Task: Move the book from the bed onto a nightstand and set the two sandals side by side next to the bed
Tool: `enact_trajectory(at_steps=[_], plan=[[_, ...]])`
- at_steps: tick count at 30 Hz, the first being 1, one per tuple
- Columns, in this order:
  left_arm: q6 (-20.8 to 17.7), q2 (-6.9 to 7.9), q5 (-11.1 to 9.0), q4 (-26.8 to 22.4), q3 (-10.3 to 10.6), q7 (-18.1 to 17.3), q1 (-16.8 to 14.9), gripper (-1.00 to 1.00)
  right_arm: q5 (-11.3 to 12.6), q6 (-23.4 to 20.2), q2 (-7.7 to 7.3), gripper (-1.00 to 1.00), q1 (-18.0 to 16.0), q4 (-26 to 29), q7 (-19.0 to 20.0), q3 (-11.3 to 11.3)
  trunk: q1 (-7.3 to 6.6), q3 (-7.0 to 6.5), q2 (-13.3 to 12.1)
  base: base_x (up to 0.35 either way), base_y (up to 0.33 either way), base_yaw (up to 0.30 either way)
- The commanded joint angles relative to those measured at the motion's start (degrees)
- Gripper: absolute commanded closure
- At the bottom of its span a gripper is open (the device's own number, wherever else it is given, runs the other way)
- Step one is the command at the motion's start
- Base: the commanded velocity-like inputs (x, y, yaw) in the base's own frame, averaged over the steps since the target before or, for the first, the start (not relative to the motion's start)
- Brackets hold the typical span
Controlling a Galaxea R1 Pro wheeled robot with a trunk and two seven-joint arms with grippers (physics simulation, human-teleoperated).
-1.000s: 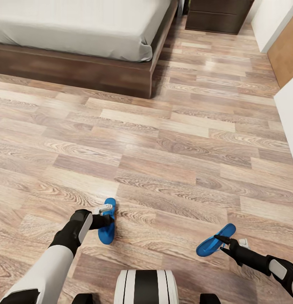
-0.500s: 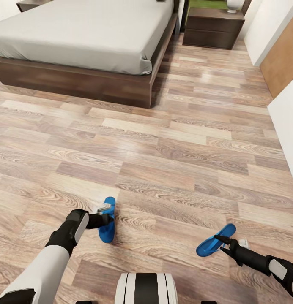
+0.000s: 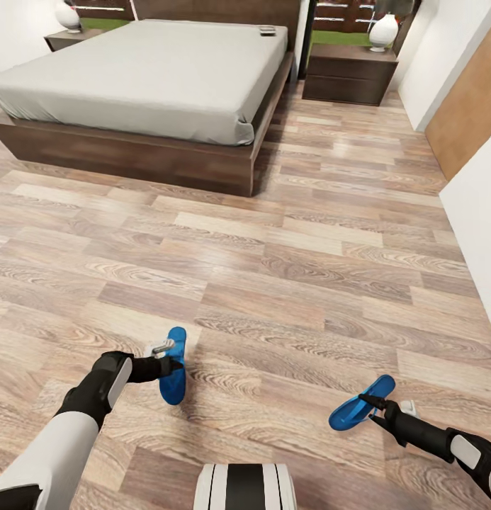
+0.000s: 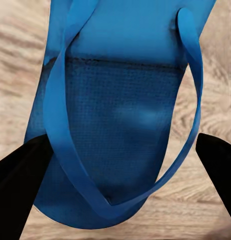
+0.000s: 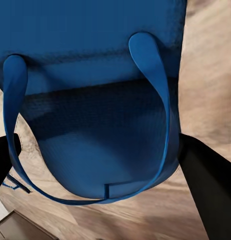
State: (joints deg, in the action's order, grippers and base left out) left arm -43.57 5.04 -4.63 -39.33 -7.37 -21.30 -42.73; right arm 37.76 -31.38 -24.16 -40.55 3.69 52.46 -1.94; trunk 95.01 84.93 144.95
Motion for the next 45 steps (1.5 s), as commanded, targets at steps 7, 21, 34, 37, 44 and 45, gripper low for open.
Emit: enact_trajectory(at_steps=[7, 21, 34, 37, 44, 45], plan=[[-0.4, 3.79, -0.2, 0.4, -0.2, -11.5, 0.1, 1.0, 0.0, -0.4, -0.01, 1.0, 0.0, 0.0, 0.0, -0.2, -0.19, -1.52, -0.1, 0.0, 0.0, 0.0], [-0.3, 6.35, -0.2, 0.7, -0.4, -26.1, 0.4, 1.0, 0.0, -0.4, -0.01, 1.0, 0.0, 0.0, 0.0, -0.2, -0.55, -4.62, -0.3, 0.0, 0.0, 0.0], [-0.3, 6.07, -0.4, 0.7, -0.4, -26.6, 0.5, 1.0, 0.0, -0.4, -0.01, 1.0, 0.0, 0.0, -0.1, -0.2, -0.88, -7.5, -0.4, 0.0, 0.0, 0.0], [-0.3, 6.03, -0.4, 0.8, -0.4, -26.5, 0.6, 1.0, 0.0, -0.4, -0.01, 1.0, 0.0, 0.0, -0.1, -0.2, -0.96, -8.17, -0.5, 0.0, 0.0, 0.0], [-0.2, 5.75, -0.4, 3.0, -0.4, -26.3, 0.8, 1.0, 0.0, -0.4, 0.05, 1.0, 0.0, 0.0, 0.1, -0.1, -1.14, -9.72, -0.6, 0.0, 0.0, 0.0], [-0.2, 5.72, -0.5, 3.4, -0.4, -26.4, 0.8, 1.0, 0.0, -0.4, 0.03, 1.0, 0.0, 0.0, 0.2, -0.1, -1.17, -9.94, -0.6, 0.0, 0.0, 0.0]])
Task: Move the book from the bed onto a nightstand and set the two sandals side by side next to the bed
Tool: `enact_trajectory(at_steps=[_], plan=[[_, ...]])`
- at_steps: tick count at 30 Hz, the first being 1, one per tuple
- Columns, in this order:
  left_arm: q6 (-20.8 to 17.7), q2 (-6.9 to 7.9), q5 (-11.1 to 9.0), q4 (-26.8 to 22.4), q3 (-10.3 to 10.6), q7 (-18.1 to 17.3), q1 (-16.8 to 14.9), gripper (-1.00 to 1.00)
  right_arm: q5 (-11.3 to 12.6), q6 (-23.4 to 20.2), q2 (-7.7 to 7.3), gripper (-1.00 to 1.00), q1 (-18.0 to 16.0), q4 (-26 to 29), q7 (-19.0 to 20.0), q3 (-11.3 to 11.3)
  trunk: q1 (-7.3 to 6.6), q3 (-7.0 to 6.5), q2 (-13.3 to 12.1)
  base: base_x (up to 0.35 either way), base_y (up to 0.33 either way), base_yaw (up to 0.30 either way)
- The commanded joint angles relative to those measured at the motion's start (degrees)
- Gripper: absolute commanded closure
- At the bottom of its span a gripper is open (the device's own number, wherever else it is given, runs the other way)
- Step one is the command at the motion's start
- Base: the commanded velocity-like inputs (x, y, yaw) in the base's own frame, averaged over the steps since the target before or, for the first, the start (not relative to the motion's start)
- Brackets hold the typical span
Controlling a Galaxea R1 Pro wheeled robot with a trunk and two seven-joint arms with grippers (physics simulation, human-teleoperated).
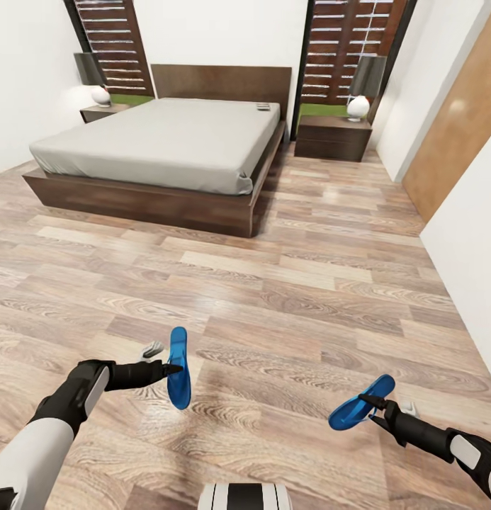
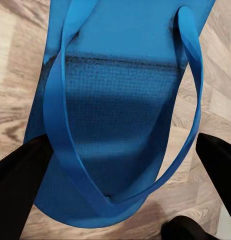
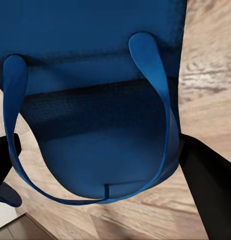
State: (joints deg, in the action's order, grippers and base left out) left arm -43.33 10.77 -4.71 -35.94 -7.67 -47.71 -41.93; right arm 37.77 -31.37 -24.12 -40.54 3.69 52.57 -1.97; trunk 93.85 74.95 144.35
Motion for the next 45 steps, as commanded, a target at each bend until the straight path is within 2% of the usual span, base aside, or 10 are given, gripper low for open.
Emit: enact_trajectory(at_steps=[1, 11, 16, 21, 45], plan=[[-0.4, -0.01, -0.4, 0.1, -0.1, 0.0, 0.0, 1.0, 0.0, -0.4, -0.02, 1.0, 0.0, 0.0, 0.1, -0.1, -0.03, -0.19, 0.0, 0.0, 0.0, 0.0], [-0.4, -0.3, -0.4, 0.8, 0.1, 0.0, 0.1, 1.0, 0.0, -0.4, -0.02, 1.0, 0.0, 0.0, 0.4, -0.1, -0.29, -2.4, -0.1, 0.0, 0.0, 0.0], [-0.4, -1.55, -0.3, 0.9, 0.1, 0.1, 0.1, 1.0, 0.0, -0.4, -0.05, 1.0, 0.0, 0.0, 0.4, -0.1, -0.42, -3.51, -0.2, 0.0, 0.0, 0.0], [-0.4, -2.12, -0.3, 0.9, 0.1, 0.2, 0.1, 1.0, 0.0, -0.4, -0.05, 1.0, 0.0, 0.0, 0.4, -0.1, -0.55, -4.62, -0.3, 0.0, 0.0, 0.0], [-0.4, -2.31, -0.3, 1.0, 0.1, 0.2, 0.1, 1.0, 0.0, -0.4, 0.03, 1.0, 0.0, 0.0, 0.4, -0.1, -1.17, -9.94, -0.6, 0.0, 0.0, 0.0]])
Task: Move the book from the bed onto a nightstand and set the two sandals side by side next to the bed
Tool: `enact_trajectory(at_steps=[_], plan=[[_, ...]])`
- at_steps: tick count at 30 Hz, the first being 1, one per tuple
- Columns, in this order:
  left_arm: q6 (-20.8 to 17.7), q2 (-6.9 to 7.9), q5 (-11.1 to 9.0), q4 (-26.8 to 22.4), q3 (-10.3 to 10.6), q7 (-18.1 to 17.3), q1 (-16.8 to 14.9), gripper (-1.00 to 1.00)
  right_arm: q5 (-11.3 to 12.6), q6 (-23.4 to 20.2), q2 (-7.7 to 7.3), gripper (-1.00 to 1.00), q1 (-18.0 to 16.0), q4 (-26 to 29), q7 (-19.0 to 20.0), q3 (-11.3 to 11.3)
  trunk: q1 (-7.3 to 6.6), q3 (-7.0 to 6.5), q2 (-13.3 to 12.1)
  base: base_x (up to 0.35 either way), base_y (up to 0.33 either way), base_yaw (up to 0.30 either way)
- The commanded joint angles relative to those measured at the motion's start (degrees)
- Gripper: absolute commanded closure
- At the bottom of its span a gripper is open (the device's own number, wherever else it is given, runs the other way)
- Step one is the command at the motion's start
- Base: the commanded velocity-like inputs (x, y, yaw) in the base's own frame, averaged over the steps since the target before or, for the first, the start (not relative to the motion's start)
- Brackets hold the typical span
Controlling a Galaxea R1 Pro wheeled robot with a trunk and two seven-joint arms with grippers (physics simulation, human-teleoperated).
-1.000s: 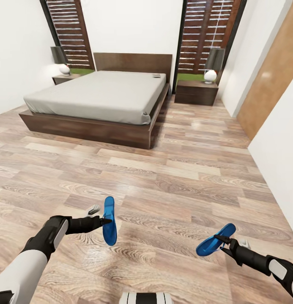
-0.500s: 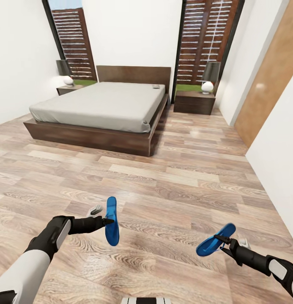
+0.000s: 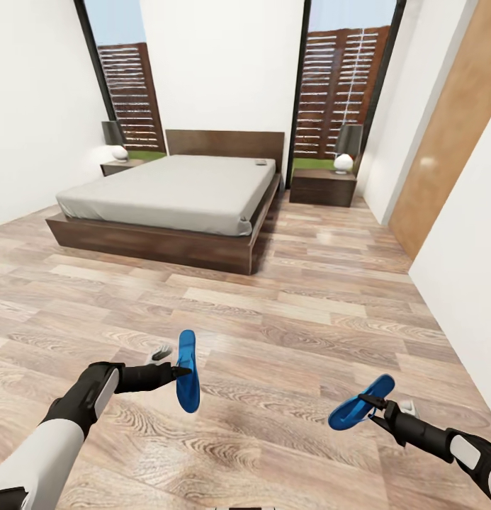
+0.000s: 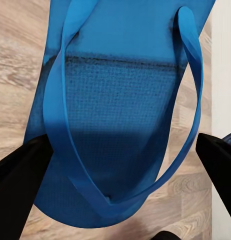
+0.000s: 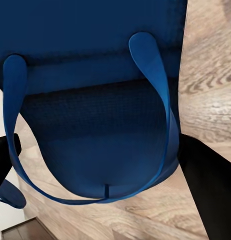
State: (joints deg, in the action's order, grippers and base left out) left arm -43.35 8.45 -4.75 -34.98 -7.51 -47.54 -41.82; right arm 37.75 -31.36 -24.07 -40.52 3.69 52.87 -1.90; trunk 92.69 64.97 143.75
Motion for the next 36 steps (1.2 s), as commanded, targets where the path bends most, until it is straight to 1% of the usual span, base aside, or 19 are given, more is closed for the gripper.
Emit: enact_trajectory(at_steps=[1, 13, 20, 36], plan=[[-0.4, 0.0, -0.3, 0.0, -0.1, 0.1, 0.0, 1.0, 0.0, -0.5, -0.01, 1.0, 0.0, 0.0, 0.1, -0.1, -0.03, -0.18, 0.0, 0.0, 0.0, 0.0], [-0.4, -0.01, -0.3, 0.0, -0.1, 0.1, 0.0, 1.0, 0.0, -0.5, -0.01, 1.0, 0.0, 0.0, 0.1, -0.1, -0.34, -2.84, -0.2, 0.0, 0.0, 0.0], [-0.4, -0.31, -0.3, 0.0, -0.1, 0.1, 0.0, 1.0, 0.0, -0.5, -0.01, 1.0, 0.0, 0.0, 0.1, -0.1, -0.52, -4.39, -0.3, 0.0, 0.0, 0.0], [-0.4, -0.45, -0.3, 0.2, -0.1, 0.0, 0.0, 1.0, 0.0, -0.5, -0.01, 1.0, 0.0, 0.0, 0.0, -0.1, -0.52, -4.39, -0.3, 0.0, 0.0, 0.0]])
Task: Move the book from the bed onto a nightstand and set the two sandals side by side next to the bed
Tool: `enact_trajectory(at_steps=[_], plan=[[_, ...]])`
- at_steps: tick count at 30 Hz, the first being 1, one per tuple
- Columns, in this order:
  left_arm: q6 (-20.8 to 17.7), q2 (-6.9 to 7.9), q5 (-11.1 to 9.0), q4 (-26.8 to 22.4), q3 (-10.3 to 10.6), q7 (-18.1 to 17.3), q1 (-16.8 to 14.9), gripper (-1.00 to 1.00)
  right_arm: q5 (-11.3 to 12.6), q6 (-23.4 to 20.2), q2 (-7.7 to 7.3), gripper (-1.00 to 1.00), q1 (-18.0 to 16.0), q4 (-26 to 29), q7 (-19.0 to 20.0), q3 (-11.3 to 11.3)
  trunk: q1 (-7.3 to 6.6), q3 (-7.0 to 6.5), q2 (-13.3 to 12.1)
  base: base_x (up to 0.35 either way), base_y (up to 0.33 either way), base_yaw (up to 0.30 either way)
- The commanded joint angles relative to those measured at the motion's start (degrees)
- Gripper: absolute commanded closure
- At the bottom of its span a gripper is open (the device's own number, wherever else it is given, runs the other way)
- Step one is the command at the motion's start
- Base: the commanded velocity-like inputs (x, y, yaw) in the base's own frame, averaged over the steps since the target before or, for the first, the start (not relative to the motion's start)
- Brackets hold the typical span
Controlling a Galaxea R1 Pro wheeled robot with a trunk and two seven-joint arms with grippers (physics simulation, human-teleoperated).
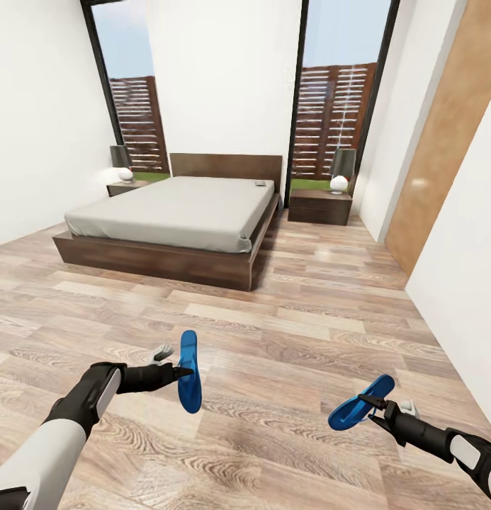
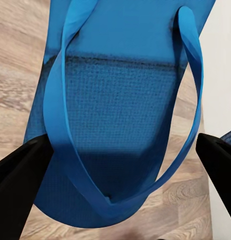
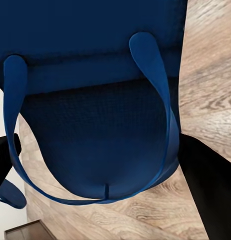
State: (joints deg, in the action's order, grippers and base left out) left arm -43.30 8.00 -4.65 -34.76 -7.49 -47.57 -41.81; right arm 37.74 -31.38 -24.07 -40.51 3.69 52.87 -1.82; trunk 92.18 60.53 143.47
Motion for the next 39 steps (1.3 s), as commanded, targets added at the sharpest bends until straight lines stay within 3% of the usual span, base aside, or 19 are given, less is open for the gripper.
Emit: enact_trajectory(at_steps=[1, 32, 39], plan=[[-0.5, 0.0, -0.4, 0.1, -0.1, 0.0, 0.0, 1.0, 0.1, -0.4, -0.01, 1.0, 0.0, 0.0, 0.0, -0.2, -0.01, 0.05, 0.0, 0.0, 0.0, 0.0], [-0.5, -0.32, -0.4, 0.9, -0.2, 0.1, 0.0, 1.0, 0.1, -0.4, 0.05, 1.0, 0.0, 0.0, -0.1, -0.1, -0.01, 0.05, 0.0, 0.0, -0.013, 0.0], [-0.5, -0.27, -0.4, 0.9, -0.2, 0.2, 0.0, 1.0, 0.1, -0.4, 0.07, 1.0, 0.0, 0.0, -0.1, -0.1, -0.19, -1.5, -0.1, 0.0, -0.001, 0.0]])
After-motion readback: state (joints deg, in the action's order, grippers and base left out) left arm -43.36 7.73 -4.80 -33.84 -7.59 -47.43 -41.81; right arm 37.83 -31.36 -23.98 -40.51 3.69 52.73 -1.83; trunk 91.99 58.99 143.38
